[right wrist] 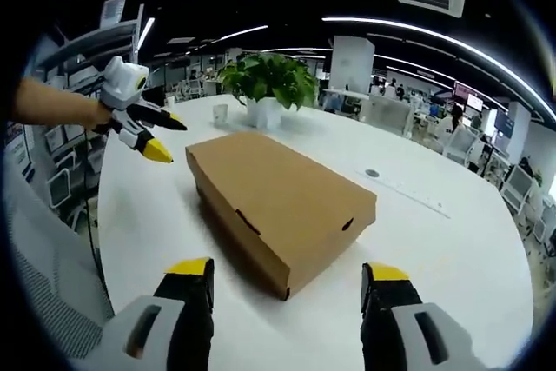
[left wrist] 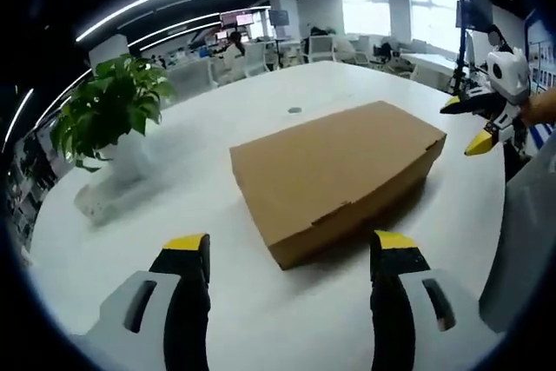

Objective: Operate the shoe box by opening the lid, removing the specified soft item, and placing it in the target area until the item is outside and the box remains undamaged.

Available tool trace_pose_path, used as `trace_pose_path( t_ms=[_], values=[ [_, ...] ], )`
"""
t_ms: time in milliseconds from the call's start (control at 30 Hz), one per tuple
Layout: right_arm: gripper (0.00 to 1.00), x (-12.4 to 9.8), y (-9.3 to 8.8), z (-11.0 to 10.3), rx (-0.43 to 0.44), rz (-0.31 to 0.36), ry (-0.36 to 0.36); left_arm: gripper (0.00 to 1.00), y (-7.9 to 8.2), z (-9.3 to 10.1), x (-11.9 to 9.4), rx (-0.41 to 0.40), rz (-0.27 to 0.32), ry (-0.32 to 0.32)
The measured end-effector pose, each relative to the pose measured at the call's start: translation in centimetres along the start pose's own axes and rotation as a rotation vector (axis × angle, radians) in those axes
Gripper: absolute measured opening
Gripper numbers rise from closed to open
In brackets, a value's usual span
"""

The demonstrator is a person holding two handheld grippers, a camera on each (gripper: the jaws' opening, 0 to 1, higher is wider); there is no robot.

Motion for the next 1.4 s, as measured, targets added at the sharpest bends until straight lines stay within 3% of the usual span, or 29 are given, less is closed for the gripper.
trace_pose_path(
  t_ms=[767,900,1000,1400],
  values=[
    [0.43,3.2,0.1,-0.2,0.051,-0.015,-0.021,0.54,0.1,-0.5,2.5,0.013,-0.017,-0.050],
    [0.38,3.3,0.1,-0.3,0.048,-0.020,-0.023,0.45,0.2,-0.1,3.0,0.021,-0.013,-0.064],
    [0.37,3.4,0.2,-0.5,0.032,-0.028,-0.018,0.48,0.1,0.1,3.3,0.052,-0.028,-0.054],
    [0.37,3.4,0.1,-0.4,0.054,-0.028,-0.016,0.47,-0.2,0.2,3.3,0.022,-0.042,-0.051]
  ],
)
Point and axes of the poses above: the point that each gripper's makers call its tool centre point, and the gripper's own axes: x roughly forward along the fingers, z roughly to its right, y roughly out of its top, the point moved 8 cm from there along -x, roughly backward along the fingers, and after that the axes turned 5 degrees about -y, right-handed, at the moved point
